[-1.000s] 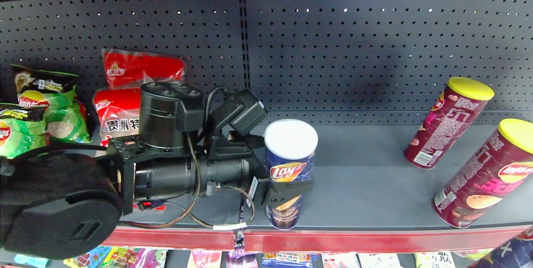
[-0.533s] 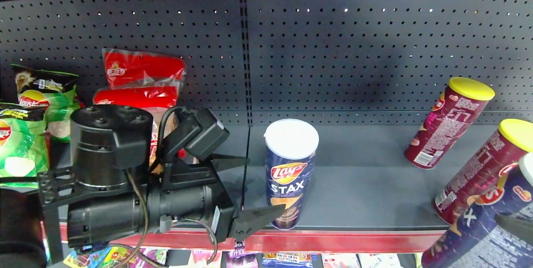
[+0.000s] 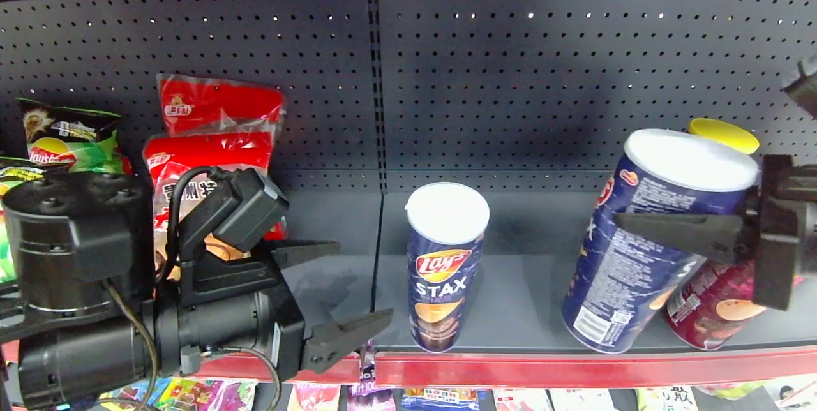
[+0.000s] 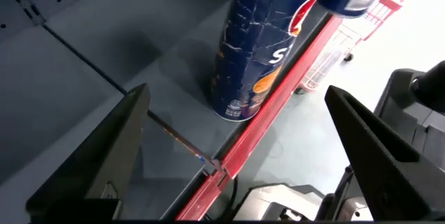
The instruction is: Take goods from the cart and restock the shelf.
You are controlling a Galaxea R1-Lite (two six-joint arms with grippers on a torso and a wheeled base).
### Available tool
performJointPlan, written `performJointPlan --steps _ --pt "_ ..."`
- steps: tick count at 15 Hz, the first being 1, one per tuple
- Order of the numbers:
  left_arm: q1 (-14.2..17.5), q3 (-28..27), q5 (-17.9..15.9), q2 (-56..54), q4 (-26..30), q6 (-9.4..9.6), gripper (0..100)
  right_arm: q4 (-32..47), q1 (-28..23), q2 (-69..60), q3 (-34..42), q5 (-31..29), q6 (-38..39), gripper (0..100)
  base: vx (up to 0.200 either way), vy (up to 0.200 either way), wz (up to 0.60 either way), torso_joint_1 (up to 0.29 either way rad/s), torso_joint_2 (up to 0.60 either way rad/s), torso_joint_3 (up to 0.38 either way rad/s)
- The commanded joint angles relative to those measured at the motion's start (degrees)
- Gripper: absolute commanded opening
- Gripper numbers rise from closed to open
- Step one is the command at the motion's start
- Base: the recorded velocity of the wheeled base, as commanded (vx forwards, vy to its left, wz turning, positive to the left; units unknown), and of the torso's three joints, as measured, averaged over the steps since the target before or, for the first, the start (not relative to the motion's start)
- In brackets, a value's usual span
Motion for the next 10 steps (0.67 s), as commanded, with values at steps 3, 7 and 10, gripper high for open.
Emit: performJointPlan --steps 3,7,10 --pt "0.18 1.10 -0.02 -0.37 -0.03 0.01 100 -4.68 0.16 11.00 -3.44 -0.19 -0.30 0 0.000 0.000 0.00 0.000 0.00 0.000" --pt "1.06 3.04 -0.02 -1.51 -0.03 0.01 100 -13.03 0.16 19.35 -6.69 0.25 -0.12 0 0.000 0.000 0.00 0.000 0.00 0.000" --pt "2.64 5.24 -0.28 -3.88 -0.03 0.01 100 -13.30 0.16 24.36 -11.62 0.95 0.32 0 0.000 0.000 0.00 0.000 0.00 0.000"
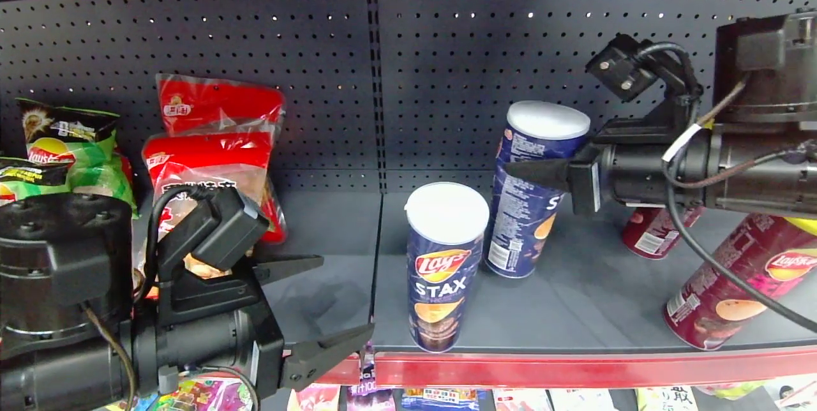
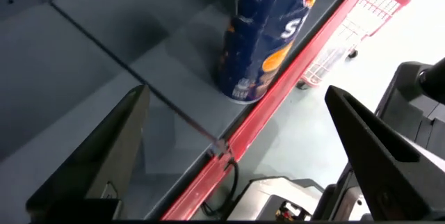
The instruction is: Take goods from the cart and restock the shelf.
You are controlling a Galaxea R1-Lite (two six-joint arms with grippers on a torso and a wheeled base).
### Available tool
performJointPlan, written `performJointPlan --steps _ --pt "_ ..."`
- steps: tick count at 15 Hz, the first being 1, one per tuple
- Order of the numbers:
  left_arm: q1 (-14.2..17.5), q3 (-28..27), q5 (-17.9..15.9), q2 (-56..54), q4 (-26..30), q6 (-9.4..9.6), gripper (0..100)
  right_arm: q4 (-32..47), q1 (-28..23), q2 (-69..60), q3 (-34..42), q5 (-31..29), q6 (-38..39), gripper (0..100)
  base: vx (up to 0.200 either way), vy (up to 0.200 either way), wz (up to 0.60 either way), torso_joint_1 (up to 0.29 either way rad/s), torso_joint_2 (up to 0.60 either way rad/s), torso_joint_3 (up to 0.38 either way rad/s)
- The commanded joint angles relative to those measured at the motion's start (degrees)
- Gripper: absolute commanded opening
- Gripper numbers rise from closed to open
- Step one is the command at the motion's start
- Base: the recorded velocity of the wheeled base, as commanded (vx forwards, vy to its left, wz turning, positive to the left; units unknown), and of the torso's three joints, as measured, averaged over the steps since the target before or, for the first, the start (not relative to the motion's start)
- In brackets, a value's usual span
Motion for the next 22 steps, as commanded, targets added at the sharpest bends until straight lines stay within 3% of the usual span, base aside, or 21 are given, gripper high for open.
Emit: performJointPlan --steps 1,6,11,22 --pt "0.67 1.77 -0.06 -2.22 -0.03 0.00 100 -0.17 0.11 5.45 -3.56 0.61 0.10 0 0.000 0.000 0.00 0.000 0.00 0.000" --pt "3.48 4.49 -0.24 -6.18 0.06 0.00 100 -3.51 1.87 11.52 -7.95 0.96 0.54 0 0.000 0.000 0.00 0.000 0.00 0.000" --pt "3.75 7.13 -0.24 -8.99 0.06 -0.09 100 -3.60 2.13 15.30 -11.03 1.05 0.54 0 0.000 0.000 0.00 0.000 0.00 0.000" --pt "4.71 7.04 -0.32 -9.25 0.24 -0.09 100 -5.00 1.87 22.41 -16.65 1.84 0.72 0 0.000 0.000 0.00 0.000 0.00 0.000"
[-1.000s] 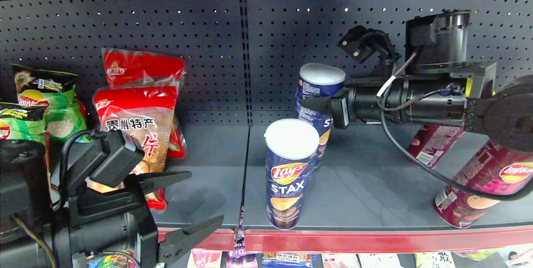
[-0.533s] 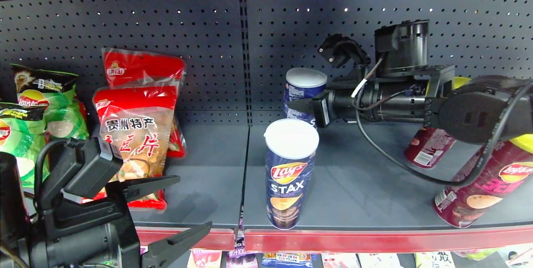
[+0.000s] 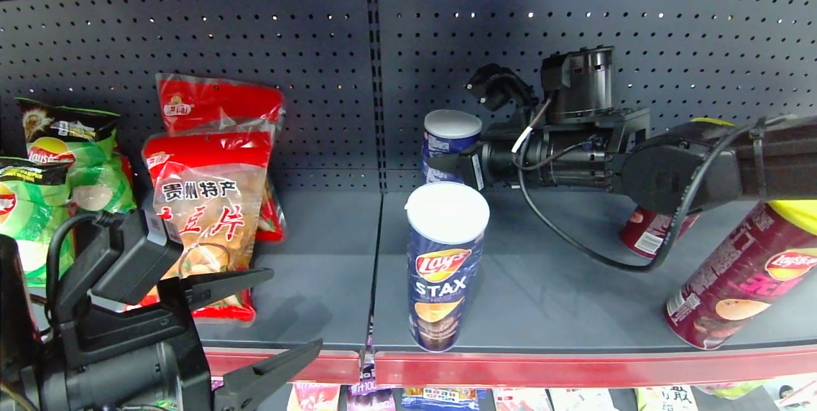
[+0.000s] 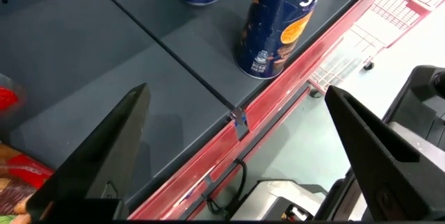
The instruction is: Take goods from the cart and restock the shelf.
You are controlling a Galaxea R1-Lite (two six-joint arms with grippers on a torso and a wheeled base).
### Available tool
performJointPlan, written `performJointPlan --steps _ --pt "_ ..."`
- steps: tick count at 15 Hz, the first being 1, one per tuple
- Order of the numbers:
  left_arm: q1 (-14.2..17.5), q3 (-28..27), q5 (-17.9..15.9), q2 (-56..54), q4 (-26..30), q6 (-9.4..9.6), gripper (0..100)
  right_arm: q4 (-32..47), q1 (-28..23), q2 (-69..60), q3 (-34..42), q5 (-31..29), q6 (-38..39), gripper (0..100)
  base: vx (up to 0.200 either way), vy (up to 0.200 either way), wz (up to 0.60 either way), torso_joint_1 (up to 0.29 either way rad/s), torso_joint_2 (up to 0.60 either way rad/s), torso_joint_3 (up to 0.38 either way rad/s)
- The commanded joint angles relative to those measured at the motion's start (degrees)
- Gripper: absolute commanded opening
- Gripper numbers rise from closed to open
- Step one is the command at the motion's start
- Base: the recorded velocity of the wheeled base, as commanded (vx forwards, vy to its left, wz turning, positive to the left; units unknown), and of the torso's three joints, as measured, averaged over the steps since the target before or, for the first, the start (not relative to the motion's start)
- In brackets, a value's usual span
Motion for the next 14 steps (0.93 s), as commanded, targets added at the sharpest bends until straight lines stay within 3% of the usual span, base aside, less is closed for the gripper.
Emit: performJointPlan --steps 1,4,5,9,14 --pt "-0.01 -0.02 0.01 0.14 -0.01 0.02 100 0.01 0.03 0.73 -0.02 -0.03 -0.04 0 0.000 0.000 0.00 0.000 0.00 0.000" --pt "-0.01 -0.02 0.01 0.14 -0.01 0.02 100 0.01 -0.15 0.73 0.15 -0.03 -0.04 0 0.000 0.000 0.00 0.000 0.00 0.000" --pt "-0.01 -0.11 0.01 0.14 -0.01 0.02 100 0.01 -0.15 0.55 0.50 -0.12 -0.04 100 0.000 0.000 0.00 0.000 0.00 0.000" --pt "-0.01 -0.37 0.01 0.41 -0.01 0.02 100 0.10 0.12 -1.55 2.26 -0.38 0.31 100 0.000 0.000 0.00 0.000 0.00 0.000" --pt "-0.01 -0.98 0.01 1.73 -0.01 0.02 100 0.71 0.20 -9.55 9.64 -2.75 0.22 100 0.000 0.000 0.00 0.000 0.00 0.000"
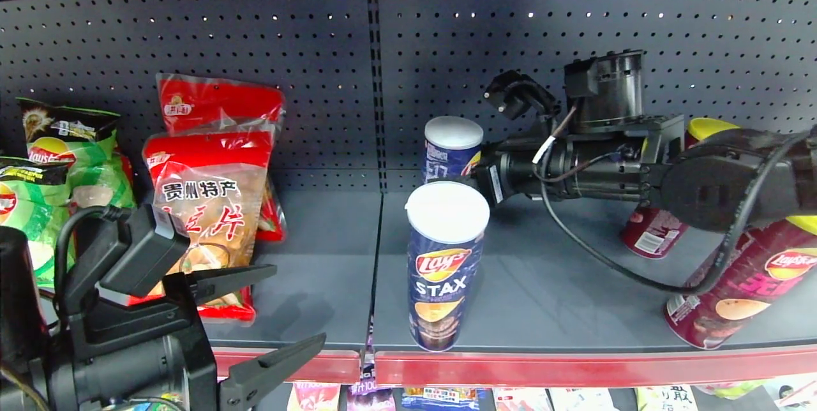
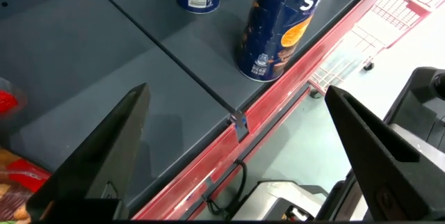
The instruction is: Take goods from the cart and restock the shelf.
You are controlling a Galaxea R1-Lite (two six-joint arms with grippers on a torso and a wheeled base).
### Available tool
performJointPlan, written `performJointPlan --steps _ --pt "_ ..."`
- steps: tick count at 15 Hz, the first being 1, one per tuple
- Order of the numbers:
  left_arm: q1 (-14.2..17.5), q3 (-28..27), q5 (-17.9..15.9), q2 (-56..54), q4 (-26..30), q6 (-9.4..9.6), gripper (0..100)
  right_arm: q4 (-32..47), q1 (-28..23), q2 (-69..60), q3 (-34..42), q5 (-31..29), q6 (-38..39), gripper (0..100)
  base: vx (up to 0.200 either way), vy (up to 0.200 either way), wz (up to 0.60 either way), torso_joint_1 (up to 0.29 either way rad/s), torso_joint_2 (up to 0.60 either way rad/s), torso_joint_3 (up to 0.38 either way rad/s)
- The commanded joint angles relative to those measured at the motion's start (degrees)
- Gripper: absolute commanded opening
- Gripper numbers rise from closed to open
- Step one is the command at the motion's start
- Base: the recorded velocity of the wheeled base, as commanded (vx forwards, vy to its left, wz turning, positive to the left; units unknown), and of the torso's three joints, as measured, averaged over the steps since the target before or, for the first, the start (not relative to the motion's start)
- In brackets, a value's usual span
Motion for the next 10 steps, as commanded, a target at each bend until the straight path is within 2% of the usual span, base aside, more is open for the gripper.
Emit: performJointPlan --steps 1,9,10 --pt "-0.01 -0.08 -0.01 0.98 -0.08 0.02 100 -0.08 0.11 -6.15 4.58 -0.16 -0.06 100 0.000 0.000 0.00 0.000 0.00 0.000" --pt "0.08 -2.37 0.52 4.93 0.01 0.11 100 -0.26 -0.24 -20.48 17.15 -3.06 -0.06 100 0.000 0.000 0.00 0.000 0.00 0.000" --pt "0.87 -2.90 0.52 5.99 0.01 0.20 100 -0.52 -0.24 -22.59 18.65 -3.32 -0.06 100 0.000 0.000 0.00 0.000 0.00 0.000"
